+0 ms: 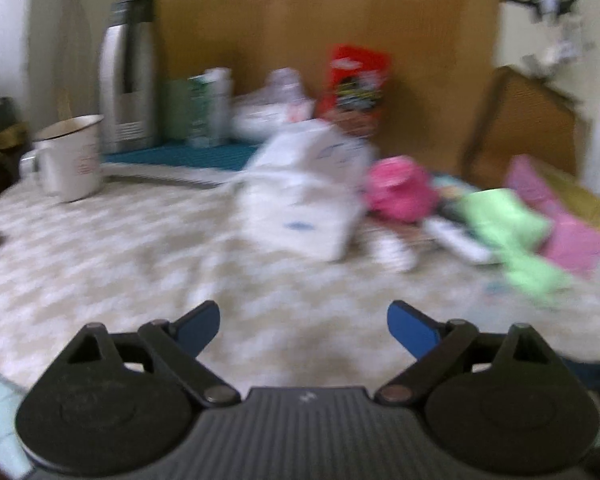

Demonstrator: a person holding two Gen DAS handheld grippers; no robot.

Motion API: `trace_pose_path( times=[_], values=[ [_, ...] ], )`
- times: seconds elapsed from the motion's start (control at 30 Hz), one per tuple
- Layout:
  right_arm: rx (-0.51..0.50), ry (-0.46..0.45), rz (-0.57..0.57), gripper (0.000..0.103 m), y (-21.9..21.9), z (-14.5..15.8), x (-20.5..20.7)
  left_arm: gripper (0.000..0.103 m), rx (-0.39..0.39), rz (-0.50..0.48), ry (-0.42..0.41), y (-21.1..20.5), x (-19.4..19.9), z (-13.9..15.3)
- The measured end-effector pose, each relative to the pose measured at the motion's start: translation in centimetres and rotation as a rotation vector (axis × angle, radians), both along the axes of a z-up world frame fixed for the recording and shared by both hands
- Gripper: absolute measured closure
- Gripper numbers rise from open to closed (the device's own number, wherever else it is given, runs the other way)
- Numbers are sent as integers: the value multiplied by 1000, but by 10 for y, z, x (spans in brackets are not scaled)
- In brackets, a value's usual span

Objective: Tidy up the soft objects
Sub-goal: 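Grasp the white wet-wipes packet with the left gripper, then carry the packet over the pink tin and open the left gripper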

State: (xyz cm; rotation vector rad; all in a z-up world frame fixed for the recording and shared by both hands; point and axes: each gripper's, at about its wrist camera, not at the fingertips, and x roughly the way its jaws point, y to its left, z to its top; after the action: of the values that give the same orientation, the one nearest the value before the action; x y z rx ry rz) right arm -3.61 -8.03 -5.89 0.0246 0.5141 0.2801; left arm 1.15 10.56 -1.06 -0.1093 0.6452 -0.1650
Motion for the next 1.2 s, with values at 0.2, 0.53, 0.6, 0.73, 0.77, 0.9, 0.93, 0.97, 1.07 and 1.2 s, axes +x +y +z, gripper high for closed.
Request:
trace_pose_path(
  times=[0.2, 0.53, 0.6, 0.73, 0.77, 0.9, 0.93, 0.97, 1.07, 1.2],
  values=[
    [-15, 51, -23, 10, -13, -4, 23, 14, -79, -198, 39, -31, 12, 2],
    [-31, 51, 37, 9, -16, -5, 36, 37, -184, -309, 198, -67, 38, -22],
    [-36, 34, 26, 11, -21, -6, 32, 39, -172, -321, 193, -73, 34, -21],
    [-19, 12, -14, 13, -35, -3, 31, 44, -198, -317, 210, -78, 28, -18],
    [-21, 7, -11, 15, -36, -1, 32, 45, -190, -310, 201, -79, 27, -18],
    [-39, -11, 42, 21, -28, 2, 34, 45, -156, -261, 169, -77, 22, -13],
    [-54, -25, 63, 22, -23, 3, 35, 45, -146, -250, 160, -74, 22, -12],
    [-61, -32, 81, 22, -19, 4, 37, 45, -141, -236, 151, -71, 22, -11],
    [-61, -24, 115, 22, -10, 2, 47, 46, -160, -200, 165, -59, 29, -13],
    [-47, -33, 98, 24, -15, 5, 48, 47, -180, -203, 165, -61, 32, -10]
  ],
)
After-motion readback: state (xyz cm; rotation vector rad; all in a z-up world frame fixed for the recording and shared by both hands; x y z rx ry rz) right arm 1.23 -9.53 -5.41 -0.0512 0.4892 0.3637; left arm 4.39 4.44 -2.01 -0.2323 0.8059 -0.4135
